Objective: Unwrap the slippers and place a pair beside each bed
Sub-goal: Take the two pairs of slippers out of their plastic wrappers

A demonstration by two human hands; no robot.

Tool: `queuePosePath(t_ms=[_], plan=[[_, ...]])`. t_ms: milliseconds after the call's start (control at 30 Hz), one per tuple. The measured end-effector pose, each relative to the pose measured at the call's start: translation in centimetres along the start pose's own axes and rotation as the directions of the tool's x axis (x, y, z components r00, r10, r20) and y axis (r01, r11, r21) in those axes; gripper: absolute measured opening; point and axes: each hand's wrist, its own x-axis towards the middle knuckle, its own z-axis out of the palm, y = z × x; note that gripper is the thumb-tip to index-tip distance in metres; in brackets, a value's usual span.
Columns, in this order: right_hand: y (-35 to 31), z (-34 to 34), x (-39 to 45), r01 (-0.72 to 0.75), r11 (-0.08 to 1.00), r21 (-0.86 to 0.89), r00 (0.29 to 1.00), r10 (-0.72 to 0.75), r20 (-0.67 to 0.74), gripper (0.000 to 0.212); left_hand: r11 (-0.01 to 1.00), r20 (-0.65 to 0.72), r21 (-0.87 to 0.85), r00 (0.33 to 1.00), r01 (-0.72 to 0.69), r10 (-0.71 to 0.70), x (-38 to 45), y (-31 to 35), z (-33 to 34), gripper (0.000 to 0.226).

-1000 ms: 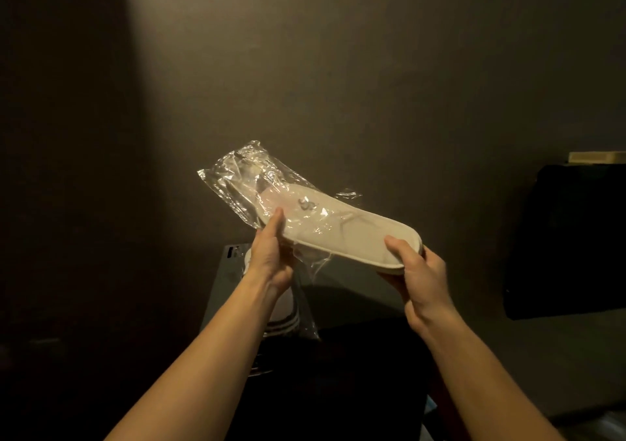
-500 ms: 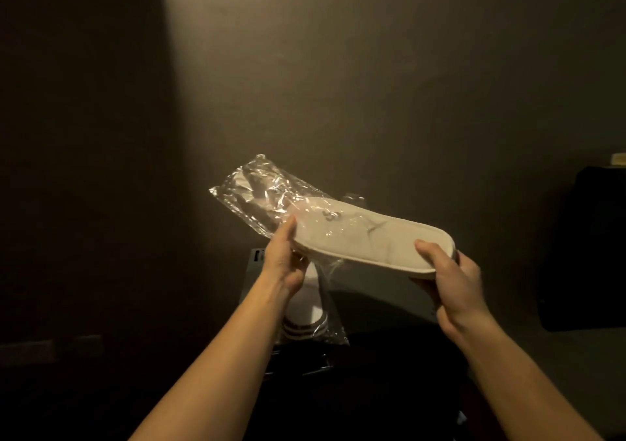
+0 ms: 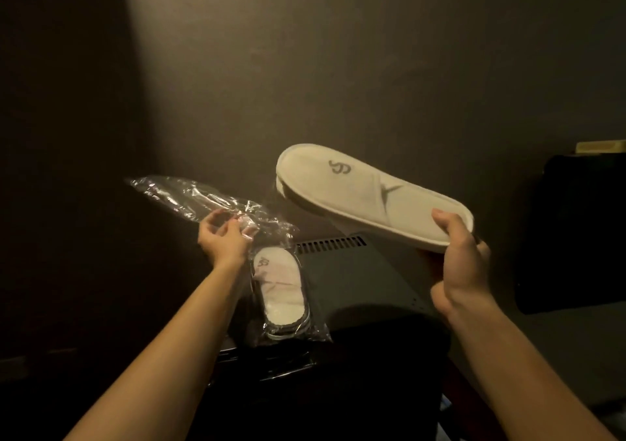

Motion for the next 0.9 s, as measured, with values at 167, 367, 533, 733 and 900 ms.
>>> queuePosePath(t_ms=[167, 367, 533, 733, 900], plan=[[-0.5, 1.0, -0.3, 0.013, 0.996, 0.085, 0.999, -0.017, 0.048, 0.014, 0.991, 0.193, 0.132, 0.98, 0.02, -0.046, -2.5, -2.0, 0.8, 0.033], [3.3, 2.5, -0.7, -0.151, 0.988, -0.009, 0.953, 0.148, 0.266, 0.037, 0.963, 0.392, 0.109, 0.879, 0.248, -0.271, -7.9, -4.0, 3.0, 0.032], [7.1, 1.5, -0.4, -0.29, 0.948, -0.13, 0.899, 0.317, 0.303, 0.038, 0.846, 0.434, 0.181, 0.731, 0.501, -0.526, -10.4, -4.9, 4.1, 0.021], [7.7, -0.3, -0.1, -0.113, 0.903, -0.415, 0.953, 0.217, 0.213, 0.041, 0.731, 0.564, -0.006, 0.606, 0.682, -0.561, -10.3, -4.9, 4.7, 0.064], [7.2, -1.3, 0.0, -0.047, 0.846, -0.532, 0.96, 0.186, 0.211, 0.038, 0.816, 0.533, 0.178, 0.643, 0.55, -0.55, -10.7, -5.8, 5.5, 0.071]])
